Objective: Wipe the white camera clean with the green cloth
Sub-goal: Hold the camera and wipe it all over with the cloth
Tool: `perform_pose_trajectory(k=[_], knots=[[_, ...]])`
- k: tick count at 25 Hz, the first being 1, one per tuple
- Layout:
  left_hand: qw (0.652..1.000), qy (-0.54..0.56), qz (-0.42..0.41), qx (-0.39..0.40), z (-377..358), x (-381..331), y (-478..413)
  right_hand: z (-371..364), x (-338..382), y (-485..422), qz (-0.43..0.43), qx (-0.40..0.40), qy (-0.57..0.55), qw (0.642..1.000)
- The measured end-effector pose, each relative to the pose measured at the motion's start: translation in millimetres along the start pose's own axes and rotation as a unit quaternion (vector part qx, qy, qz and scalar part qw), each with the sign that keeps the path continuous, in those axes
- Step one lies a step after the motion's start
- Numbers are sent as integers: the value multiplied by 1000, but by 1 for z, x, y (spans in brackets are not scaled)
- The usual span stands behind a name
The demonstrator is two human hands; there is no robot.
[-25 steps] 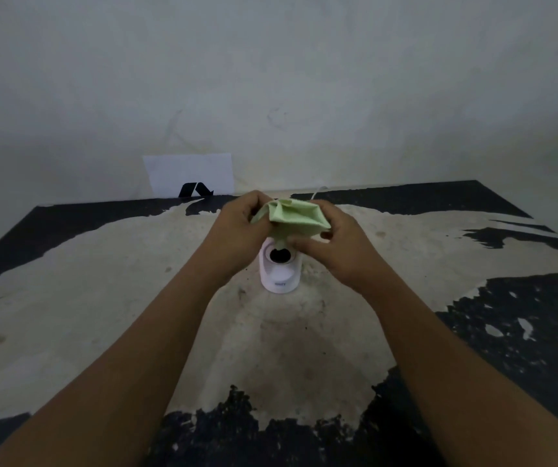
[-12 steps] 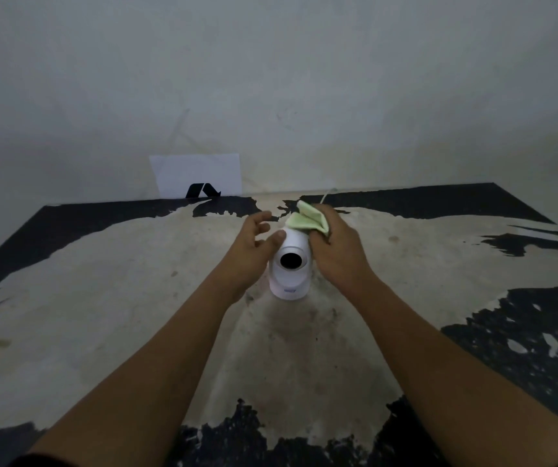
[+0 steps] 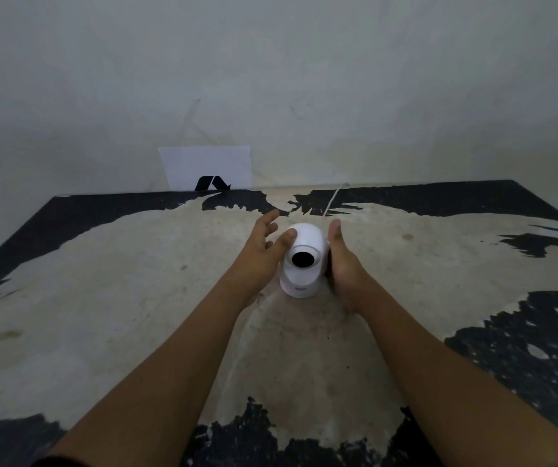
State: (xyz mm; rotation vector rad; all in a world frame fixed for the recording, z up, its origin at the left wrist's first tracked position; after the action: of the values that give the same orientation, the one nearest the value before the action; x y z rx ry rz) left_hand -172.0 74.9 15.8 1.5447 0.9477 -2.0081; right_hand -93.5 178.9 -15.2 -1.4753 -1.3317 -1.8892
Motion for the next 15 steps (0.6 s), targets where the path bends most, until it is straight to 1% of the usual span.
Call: perform_pose_trajectory(k=[2, 3, 5, 7, 8, 9, 10, 11, 12, 13, 15], knots=[[1000, 5, -8, 1, -1, -1, -1, -2, -13, 4, -1, -4, 29, 1000], [1000, 1, -10, 1, -1, -1, -1, -3, -13, 9, 16, -6, 38, 999], [1000, -7, -7, 7, 0, 3, -2, -6, 0, 23, 76, -8, 42, 996], [1000, -12, -15, 15, 0, 1, -3, -5, 19, 31, 132, -26, 75, 988], [999, -31, -38, 21, 1, -3, -4, -7, 31, 36, 145, -35, 112, 982], [994, -74, -80, 30, 3, -13, -6, -11, 42, 36, 148, -43, 162, 975], [981, -137, -133, 43, 5, -23, -8, -16, 50, 37, 139, -40, 206, 968], [960, -199, -186, 60, 3, -35, -9, -17, 56, 35, 125, -33, 220, 967], [940, -245, -224, 78, 1, -42, -11, -16, 61, 32, 119, -20, 203, 972], [926, -273, -243, 96, -1, -47, -13, -15, 66, 32, 118, -1, 157, 981], [918, -291, -238, 125, -2, -50, -16, -4, 66, 31, 128, -17, 81, 988]])
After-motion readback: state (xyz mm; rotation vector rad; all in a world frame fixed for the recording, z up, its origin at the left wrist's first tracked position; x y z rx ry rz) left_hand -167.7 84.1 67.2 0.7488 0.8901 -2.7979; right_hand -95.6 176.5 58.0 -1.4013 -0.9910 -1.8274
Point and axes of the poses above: each hand's wrist, its own y-axis away from the middle knuckle, its own z-axis out of the back of the hand, x = y × z, the point moved 9 cm from there along -y, towards the middle knuckle, and after that the axes turned 14 degrees about -z, right-handed, at the moved point
